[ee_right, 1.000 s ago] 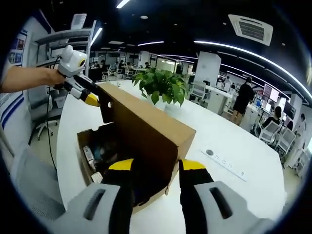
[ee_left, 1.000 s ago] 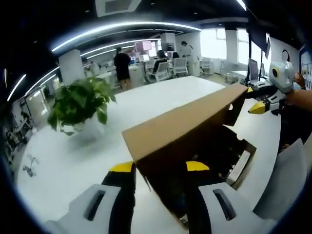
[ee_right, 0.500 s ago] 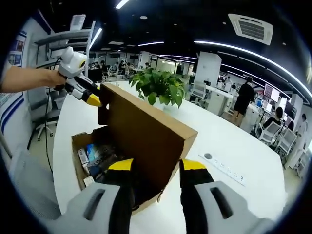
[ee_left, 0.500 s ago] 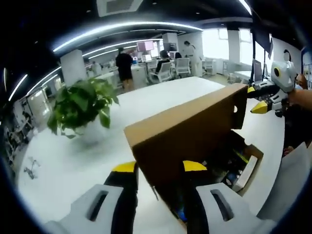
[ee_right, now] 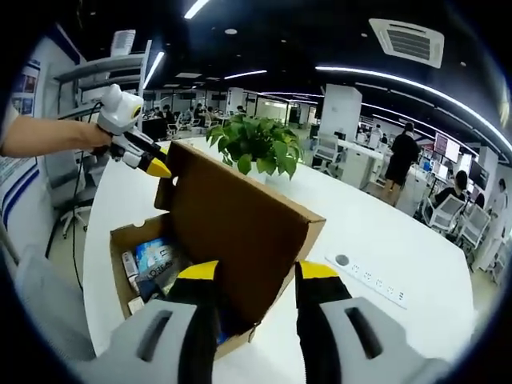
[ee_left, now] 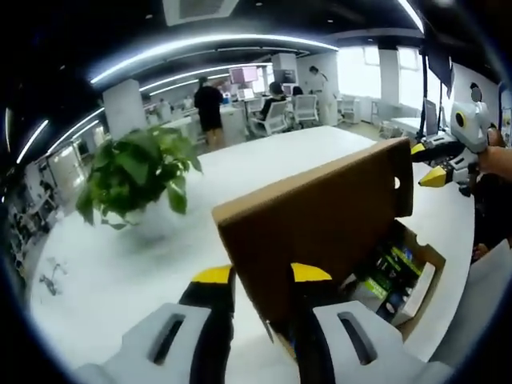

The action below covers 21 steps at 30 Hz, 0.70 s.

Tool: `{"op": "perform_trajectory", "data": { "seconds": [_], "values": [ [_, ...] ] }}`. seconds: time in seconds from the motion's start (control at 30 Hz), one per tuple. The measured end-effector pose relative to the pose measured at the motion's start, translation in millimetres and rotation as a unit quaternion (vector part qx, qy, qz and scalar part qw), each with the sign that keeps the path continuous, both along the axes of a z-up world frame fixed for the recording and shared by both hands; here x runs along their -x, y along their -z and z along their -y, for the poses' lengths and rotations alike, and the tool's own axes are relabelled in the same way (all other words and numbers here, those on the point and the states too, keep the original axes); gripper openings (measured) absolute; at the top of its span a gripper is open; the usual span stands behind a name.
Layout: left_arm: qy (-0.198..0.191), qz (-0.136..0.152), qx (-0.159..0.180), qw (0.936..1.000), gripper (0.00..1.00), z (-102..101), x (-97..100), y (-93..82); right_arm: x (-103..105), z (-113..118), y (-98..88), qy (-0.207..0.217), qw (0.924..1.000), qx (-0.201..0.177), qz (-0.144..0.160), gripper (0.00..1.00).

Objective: Operate the shoe box by opening the lid, removing the specified soft item, and placing it in the target area until the item is outside and the box remains undamaged.

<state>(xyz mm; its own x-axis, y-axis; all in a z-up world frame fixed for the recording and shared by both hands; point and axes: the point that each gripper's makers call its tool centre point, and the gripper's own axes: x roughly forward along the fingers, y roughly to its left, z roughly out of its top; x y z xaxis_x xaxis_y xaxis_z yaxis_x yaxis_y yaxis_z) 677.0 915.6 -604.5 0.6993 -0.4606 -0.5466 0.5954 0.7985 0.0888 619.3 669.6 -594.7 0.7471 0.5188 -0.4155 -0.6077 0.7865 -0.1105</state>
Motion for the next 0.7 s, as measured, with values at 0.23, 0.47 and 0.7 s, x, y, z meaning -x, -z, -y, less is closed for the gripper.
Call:
{"op": "perform_trajectory", "data": {
  "seconds": [0.23,0.47,0.7],
  "values": [
    [-0.004,-0.001,-0.004,1.0000,0.19,0,-10.9,3.5,-9,1,2.1,0.004,0.9999,-0.010,-0.004,0.33],
    [-0.025,0.000,-0.006,0.9997,0.08,-6,-24.5,6.8,-19,3,5.3,0.012,0.9997,-0.020,-0.006,0.33],
    [-0.038,0.000,-0.001,0.9993,0.02,-9,-35.9,10.7,-27,5,9.0,0.017,0.9997,-0.020,-0.003,0.31]
  ]
}}
